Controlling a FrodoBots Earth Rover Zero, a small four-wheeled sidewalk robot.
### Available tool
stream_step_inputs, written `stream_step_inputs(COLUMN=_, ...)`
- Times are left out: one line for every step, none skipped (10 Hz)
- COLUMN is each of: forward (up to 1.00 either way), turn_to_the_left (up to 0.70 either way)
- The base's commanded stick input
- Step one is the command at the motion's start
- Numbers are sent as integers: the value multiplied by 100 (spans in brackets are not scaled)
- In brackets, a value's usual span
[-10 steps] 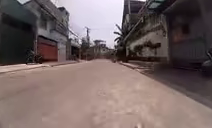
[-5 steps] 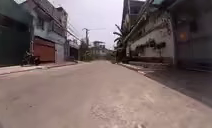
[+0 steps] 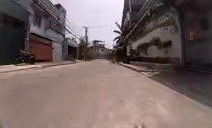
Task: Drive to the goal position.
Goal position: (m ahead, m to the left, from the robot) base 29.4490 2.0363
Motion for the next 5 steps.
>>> stream_step_inputs(forward=100, turn_to_the_left=2)
stream_step_inputs(forward=100, turn_to_the_left=2)
stream_step_inputs(forward=100, turn_to_the_left=2)
stream_step_inputs(forward=100, turn_to_the_left=2)
stream_step_inputs(forward=100, turn_to_the_left=2)
